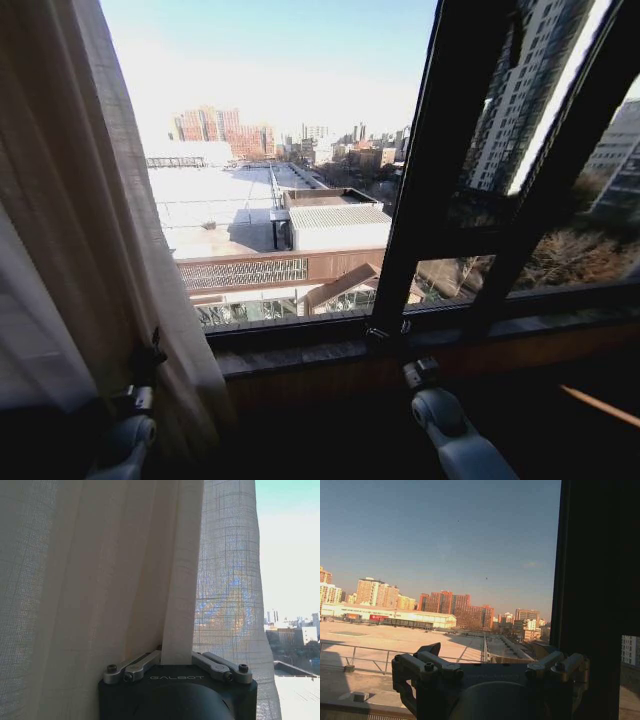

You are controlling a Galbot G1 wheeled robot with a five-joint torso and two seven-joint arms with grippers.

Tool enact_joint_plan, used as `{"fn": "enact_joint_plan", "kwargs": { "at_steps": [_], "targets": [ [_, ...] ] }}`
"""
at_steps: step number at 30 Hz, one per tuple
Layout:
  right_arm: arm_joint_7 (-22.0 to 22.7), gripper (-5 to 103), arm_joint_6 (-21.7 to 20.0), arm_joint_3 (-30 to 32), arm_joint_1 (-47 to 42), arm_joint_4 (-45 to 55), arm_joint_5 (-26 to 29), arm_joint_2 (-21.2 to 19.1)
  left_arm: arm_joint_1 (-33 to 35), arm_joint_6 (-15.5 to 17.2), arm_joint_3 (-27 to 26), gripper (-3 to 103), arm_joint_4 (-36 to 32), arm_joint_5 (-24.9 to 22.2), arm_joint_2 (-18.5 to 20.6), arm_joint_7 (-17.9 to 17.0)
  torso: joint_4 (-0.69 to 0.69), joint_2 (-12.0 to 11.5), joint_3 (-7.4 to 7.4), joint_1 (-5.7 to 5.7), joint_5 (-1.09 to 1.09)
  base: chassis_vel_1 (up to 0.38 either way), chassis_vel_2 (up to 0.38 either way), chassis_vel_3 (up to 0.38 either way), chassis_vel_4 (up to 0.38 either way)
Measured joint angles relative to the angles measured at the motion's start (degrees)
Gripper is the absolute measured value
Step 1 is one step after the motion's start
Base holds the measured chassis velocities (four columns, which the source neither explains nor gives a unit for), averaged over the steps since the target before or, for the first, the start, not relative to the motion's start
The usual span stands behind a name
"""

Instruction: Open the curtains by pulling them apart, changing their state from closed to fully open.

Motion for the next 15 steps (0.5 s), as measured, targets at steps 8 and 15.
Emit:
{"fn": "enact_joint_plan", "kwargs": {
  "at_steps": [8, 15],
  "targets": [
    [0.0, 100, 0.0, 0.0, 0.0, 0.0, 0.0, 0.0, -2.3, 1.1, 0.0, 0, 1.5, -1.2, 1.3, -1.9, -0.01, 0.0, -0.01, -0.02, -0.01, 0.0, 0.0, 0.0, 0.0],
    [0.0, 100, 0.0, 0.0, 0.0, 0.0, 0.0, 0.0, -4.9, 2.3, -1.3, 0, 5.9, -3.9, 4.9, -7.8, 0.0, 0.0, -0.01, -0.02, 0.0, 0.0, 0.0, 0.0, 0.0]
  ]
}}
